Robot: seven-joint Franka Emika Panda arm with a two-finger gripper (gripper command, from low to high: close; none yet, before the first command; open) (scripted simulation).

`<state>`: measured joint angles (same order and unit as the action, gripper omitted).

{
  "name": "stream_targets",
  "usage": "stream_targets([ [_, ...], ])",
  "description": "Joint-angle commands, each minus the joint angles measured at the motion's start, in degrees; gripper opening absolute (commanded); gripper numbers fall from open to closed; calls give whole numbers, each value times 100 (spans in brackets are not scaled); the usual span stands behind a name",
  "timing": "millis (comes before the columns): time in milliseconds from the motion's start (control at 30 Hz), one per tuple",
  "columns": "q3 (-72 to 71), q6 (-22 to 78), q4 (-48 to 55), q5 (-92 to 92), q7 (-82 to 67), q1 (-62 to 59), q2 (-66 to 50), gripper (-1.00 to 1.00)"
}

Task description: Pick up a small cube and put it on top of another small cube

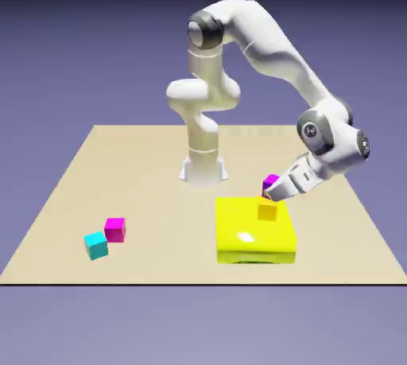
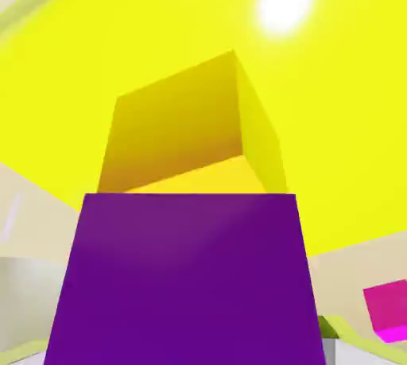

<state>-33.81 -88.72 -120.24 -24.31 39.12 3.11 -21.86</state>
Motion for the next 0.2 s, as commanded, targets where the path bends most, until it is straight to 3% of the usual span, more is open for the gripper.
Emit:
stream_targets([
  [0, 0, 0, 0, 0, 0, 0, 0, 100],
  [167, -102, 895, 939, 158, -121, 209, -31, 100],
])
